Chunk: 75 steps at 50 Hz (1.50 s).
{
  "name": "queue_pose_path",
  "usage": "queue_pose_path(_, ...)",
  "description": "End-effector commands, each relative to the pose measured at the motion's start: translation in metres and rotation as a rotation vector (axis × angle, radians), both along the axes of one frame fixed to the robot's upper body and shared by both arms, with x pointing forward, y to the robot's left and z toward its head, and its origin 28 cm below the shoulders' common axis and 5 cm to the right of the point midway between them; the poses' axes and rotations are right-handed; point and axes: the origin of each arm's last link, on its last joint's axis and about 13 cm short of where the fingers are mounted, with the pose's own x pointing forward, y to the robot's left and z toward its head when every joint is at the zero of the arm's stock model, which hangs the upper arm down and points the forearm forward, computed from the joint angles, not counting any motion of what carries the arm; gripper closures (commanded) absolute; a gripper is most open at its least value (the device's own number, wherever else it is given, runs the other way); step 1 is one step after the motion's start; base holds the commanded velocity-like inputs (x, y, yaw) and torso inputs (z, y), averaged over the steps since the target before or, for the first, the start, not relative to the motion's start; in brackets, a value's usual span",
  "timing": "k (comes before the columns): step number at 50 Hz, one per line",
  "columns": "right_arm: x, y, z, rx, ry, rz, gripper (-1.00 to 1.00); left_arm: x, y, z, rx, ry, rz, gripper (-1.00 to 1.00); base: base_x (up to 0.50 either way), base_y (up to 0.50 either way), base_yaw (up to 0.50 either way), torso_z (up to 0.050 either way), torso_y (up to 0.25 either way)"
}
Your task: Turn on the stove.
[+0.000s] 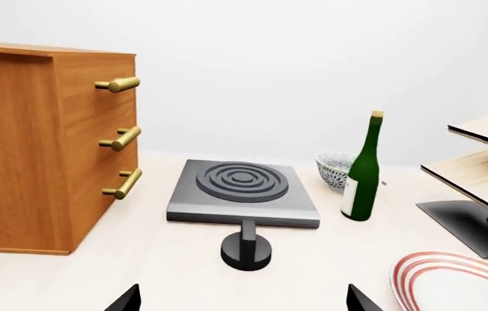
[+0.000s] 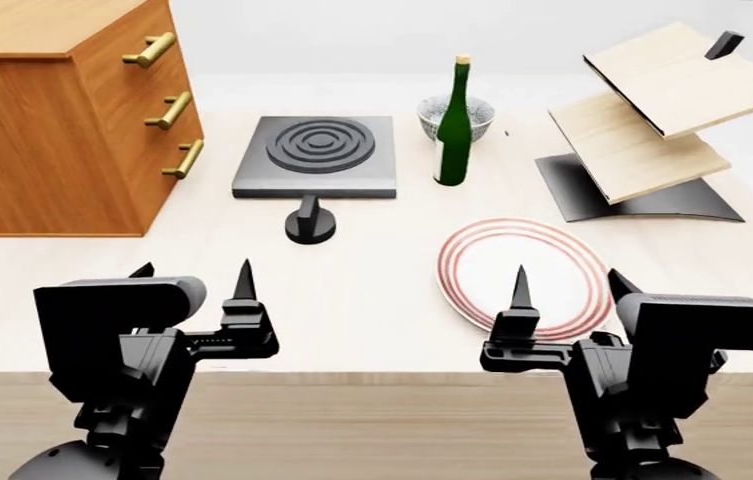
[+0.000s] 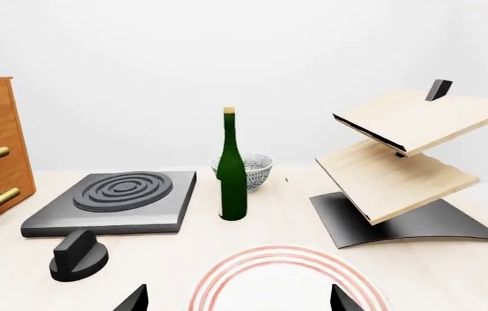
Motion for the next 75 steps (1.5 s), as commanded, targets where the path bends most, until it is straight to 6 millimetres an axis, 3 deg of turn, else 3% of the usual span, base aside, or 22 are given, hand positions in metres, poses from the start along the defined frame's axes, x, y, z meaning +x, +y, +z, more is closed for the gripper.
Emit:
queue_pose_path(1,-0.002,-0.001,0.003,0.034,-0.02,0.015,-1.0,0.0,0.002,0.0,0.004,-0.001,0.006,-1.0,0.5,0.0,0.0,0.0,0.0)
queue_pose_path(32,-0.001,0.0,-0.002,0.026,-0.002,0.007,-1.0,0.0,0.003,-0.001,0.001,-0.013,0.016,-1.0,0.5,0.0,0.0,0.0,0.0)
queue_pose_path(43,-0.002,-0.001,-0.004,0.014,-0.002,-0.006,-1.0,0.007,0.005,-0.004,0.029,-0.059,0.022,-1.0,0.02,0.0,0.0,0.0,0.0)
queue_pose_path(53,-0.002,-0.002,-0.004,-0.006,-0.005,-0.007,-1.0,0.042,0.017,-0.037,0.116,-0.072,0.092,-1.0,0.0,0.0,0.0,0.0,0.0)
queue_pose_path(68,-0.002,-0.002,-0.005,-0.014,0.001,-0.006,-1.0,0.089,0.042,-0.108,0.238,0.016,0.178,-1.0,0.0,0.0,0.0,0.0,0.0)
queue_pose_path(75,-0.002,-0.002,-0.006,-0.016,0.0,-0.008,-1.0,0.101,0.047,-0.124,0.256,0.01,0.197,-1.0,0.0,0.0,0.0,0.0,0.0)
